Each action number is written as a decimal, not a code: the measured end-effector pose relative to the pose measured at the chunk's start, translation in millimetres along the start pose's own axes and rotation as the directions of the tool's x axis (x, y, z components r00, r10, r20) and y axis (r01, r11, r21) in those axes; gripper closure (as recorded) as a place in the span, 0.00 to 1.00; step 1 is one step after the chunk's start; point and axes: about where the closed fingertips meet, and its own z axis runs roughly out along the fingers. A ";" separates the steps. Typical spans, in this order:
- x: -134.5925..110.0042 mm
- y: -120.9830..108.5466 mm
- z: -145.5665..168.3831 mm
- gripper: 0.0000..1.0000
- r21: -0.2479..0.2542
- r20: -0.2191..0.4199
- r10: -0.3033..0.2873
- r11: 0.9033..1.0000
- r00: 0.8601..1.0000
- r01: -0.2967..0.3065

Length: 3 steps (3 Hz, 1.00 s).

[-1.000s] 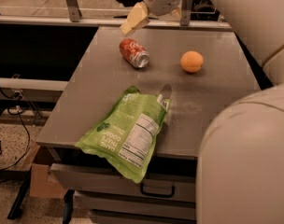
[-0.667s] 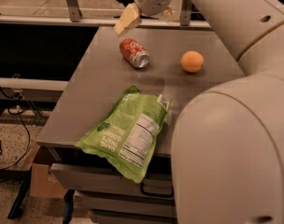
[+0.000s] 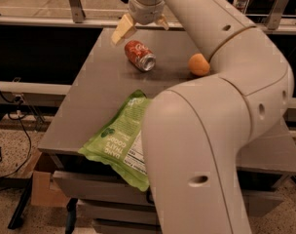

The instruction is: Place coke can upright

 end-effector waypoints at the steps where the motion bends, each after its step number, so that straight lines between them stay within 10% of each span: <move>1: 9.6 -11.4 28.2 0.00 0.018 -0.061 0.020 1.000 0.998 -0.019; 3: 0.9 -3.0 55.6 0.15 -0.002 -0.083 -0.042 0.999 0.996 0.042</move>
Offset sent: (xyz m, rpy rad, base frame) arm 0.0259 -0.0206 -0.0518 -0.0860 0.0891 -0.0454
